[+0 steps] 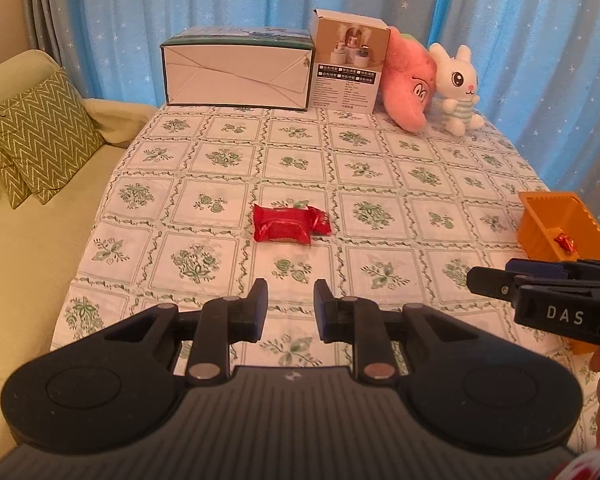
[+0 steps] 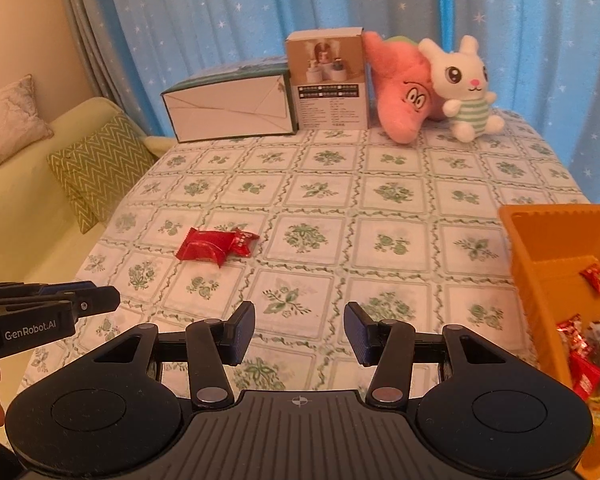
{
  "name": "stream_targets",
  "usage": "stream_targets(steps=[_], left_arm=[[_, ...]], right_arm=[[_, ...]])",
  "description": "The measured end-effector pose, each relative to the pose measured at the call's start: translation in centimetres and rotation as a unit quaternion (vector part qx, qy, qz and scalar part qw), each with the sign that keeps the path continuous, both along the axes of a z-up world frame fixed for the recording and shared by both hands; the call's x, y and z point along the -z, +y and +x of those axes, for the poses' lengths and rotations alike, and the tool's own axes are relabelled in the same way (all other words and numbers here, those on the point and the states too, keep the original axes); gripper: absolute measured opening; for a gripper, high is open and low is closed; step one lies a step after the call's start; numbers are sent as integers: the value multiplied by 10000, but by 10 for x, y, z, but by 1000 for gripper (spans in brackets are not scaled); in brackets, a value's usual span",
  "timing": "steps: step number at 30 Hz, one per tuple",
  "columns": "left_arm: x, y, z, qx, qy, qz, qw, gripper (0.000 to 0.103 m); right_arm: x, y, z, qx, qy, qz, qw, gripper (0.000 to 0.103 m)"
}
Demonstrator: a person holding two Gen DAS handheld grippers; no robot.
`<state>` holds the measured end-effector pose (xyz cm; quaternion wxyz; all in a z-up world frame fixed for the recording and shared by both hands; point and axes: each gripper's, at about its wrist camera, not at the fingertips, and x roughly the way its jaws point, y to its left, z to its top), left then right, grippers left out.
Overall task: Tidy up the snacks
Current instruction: 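Grasp the small red candy with the right gripper while the left grasps the red square packet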
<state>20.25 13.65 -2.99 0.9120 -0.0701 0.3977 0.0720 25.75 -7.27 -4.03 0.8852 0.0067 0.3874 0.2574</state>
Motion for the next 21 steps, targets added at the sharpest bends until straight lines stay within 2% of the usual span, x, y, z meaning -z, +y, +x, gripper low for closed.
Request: stream_targets(steps=[12,16,21], left_arm=[[26,34,40,-83,-63,70,9999,23],[37,43,48,-118,-92,-30,9999,23],[48,53,61,-179,-160,30,9997,28]], right_arm=[[29,34,40,-86,5,180,9998,50],[38,45,52,-131,23,305,9994,50],[48,66,65,-359,-9,333,9988,49]])
